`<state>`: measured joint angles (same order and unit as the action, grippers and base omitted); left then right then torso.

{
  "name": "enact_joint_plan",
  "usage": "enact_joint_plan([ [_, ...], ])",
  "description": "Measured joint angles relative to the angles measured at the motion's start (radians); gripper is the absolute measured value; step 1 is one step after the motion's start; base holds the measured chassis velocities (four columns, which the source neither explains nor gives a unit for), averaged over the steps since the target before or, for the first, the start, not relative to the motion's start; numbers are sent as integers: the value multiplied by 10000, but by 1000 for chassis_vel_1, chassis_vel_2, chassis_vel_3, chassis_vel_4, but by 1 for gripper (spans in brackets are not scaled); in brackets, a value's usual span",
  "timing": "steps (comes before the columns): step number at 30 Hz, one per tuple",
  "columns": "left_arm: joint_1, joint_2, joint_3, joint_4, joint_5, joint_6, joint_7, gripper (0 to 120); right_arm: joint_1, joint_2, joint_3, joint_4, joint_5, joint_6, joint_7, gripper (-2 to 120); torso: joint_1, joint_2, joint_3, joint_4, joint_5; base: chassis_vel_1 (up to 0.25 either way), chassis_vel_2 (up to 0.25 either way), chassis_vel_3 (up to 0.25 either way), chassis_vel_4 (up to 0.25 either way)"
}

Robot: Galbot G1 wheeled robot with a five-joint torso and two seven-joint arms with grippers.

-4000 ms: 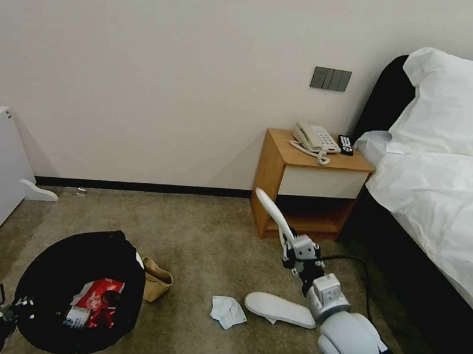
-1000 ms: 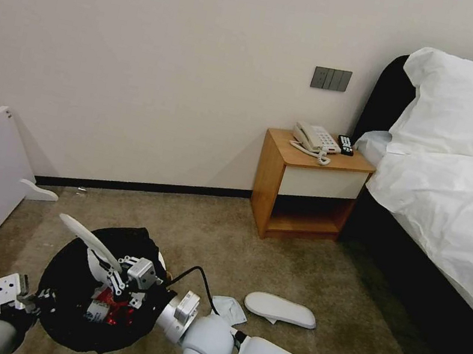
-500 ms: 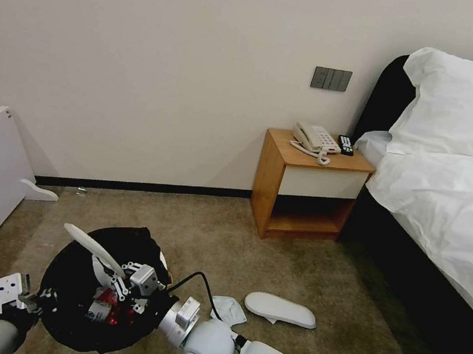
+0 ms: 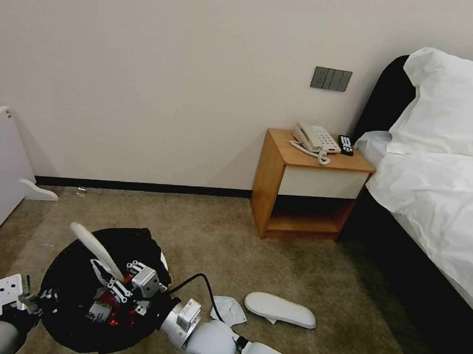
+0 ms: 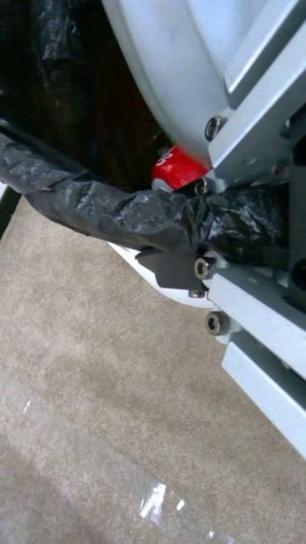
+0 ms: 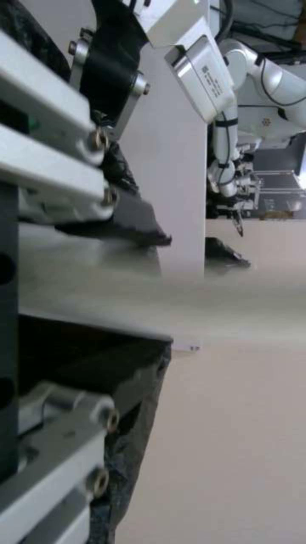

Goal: Pick up the trash bin, then pick up the garbage from the floor and place it into the trash bin.

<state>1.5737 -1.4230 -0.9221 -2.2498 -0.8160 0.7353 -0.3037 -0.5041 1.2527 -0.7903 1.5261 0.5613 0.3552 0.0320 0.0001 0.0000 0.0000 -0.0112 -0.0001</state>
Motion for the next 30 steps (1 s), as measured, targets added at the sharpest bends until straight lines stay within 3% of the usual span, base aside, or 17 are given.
enact_joint_plan([
  [9,-32,22,3,68,3,0,1,2,9,0,44,-8,0,0,2,73,0,0,0,0,0,0,0,0,0],
  [11,-47,21,18,100,4,-1,4,2,12,3,56,-9,-5,3,5,86,0,0,0,0,0,0,0,0,0],
  [15,-58,17,24,138,9,0,4,2,23,3,83,-18,-6,11,6,98,0,0,0,0,0,0,0,0,0],
  [30,-94,-11,34,192,24,0,8,2,190,-8,485,395,-28,38,40,99,0,0,0,0,1,0,0,0,0],
])
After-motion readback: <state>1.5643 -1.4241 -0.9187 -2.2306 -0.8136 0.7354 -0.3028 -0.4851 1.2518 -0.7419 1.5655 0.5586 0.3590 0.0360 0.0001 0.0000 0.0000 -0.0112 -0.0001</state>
